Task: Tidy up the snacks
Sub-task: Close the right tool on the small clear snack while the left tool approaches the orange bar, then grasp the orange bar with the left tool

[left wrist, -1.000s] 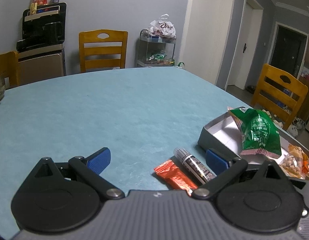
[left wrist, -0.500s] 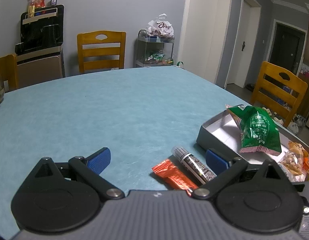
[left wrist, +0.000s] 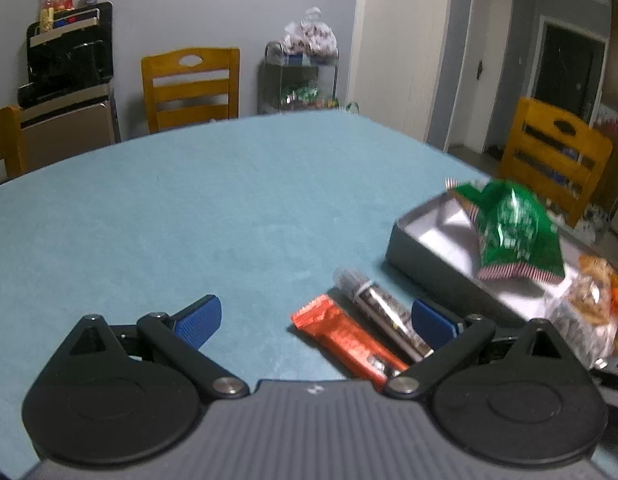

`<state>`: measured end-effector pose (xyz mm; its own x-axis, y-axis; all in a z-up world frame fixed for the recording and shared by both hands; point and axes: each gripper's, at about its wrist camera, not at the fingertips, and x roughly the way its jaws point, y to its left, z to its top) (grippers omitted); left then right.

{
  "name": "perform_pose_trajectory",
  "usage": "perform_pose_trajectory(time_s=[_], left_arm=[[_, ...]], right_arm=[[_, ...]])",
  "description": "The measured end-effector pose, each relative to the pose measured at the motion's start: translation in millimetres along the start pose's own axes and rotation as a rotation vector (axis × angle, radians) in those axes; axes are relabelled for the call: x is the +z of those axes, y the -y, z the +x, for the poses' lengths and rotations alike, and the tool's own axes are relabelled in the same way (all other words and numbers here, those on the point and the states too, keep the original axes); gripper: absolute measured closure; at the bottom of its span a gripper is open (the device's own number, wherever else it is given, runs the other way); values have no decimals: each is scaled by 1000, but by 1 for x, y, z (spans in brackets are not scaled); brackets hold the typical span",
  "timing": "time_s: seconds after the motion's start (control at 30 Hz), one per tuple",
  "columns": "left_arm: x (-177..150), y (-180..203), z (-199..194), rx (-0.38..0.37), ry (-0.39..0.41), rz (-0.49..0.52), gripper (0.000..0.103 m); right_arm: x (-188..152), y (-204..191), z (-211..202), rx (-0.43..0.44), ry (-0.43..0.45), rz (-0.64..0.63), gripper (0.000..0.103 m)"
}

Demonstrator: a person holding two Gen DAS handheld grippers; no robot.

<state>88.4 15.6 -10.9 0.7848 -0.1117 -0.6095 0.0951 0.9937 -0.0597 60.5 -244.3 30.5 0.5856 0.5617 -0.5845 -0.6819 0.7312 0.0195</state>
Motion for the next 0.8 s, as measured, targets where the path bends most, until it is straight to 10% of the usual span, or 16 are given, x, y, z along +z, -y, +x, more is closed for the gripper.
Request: perform_pose_trajectory(time_s=[0.37, 0.8], left_arm=[[-10, 11, 19, -16, -92, 63, 21], [-11, 18, 23, -31, -128, 109, 22]], right_arm=[[-6, -1, -7, 7, 5, 23, 70], [-7, 1, -9, 14, 17, 26, 70]])
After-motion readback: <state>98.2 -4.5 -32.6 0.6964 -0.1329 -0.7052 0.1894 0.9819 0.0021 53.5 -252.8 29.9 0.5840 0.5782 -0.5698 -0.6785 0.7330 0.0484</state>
